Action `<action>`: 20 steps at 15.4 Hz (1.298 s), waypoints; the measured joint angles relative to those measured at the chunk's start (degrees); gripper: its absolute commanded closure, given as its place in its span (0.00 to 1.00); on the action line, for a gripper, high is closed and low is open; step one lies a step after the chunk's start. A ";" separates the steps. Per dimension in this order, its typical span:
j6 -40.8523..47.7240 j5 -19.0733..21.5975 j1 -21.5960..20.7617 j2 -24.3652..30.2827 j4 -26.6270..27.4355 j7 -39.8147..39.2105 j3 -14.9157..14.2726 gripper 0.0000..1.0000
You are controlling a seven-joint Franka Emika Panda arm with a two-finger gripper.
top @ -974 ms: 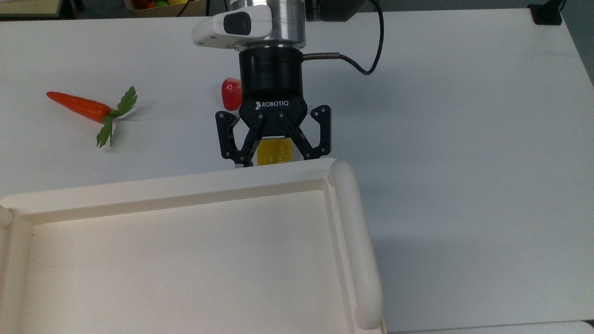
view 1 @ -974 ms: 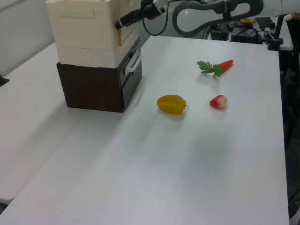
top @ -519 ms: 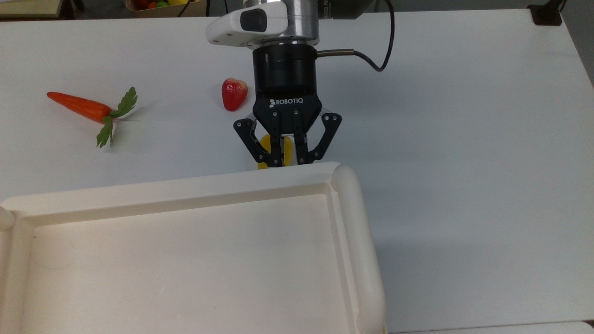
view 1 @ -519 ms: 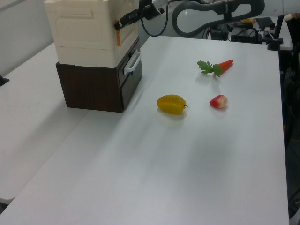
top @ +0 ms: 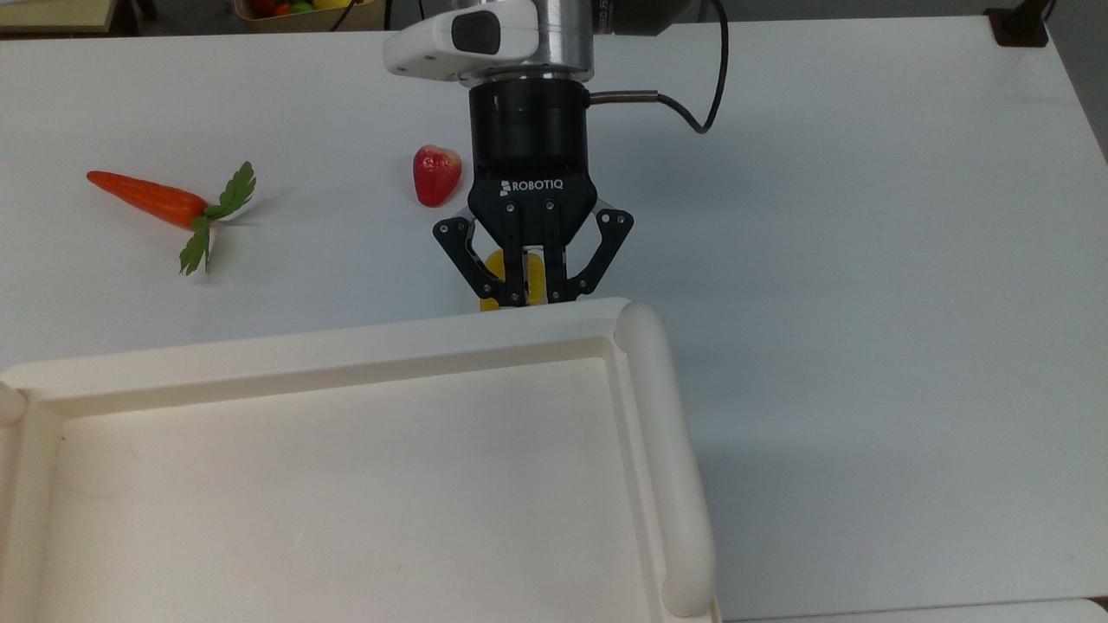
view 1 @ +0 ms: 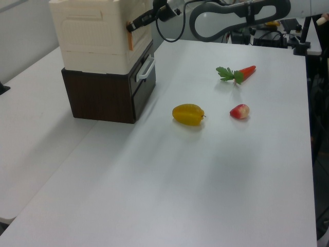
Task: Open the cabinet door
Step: 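Swing the gripped door outward away from the cabinet box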
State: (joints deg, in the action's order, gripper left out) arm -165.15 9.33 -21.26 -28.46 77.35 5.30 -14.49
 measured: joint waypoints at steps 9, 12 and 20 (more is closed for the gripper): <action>22.03 0.00 0.57 10.20 4.11 -0.91 -0.56 1.00; 29.73 0.00 1.70 12.91 4.58 -1.96 -0.57 1.00; 61.14 0.02 11.12 21.36 4.72 -7.69 -0.96 0.25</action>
State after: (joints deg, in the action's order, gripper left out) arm -104.01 9.35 -10.14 -7.10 82.06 -2.40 -15.45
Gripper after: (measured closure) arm 0.837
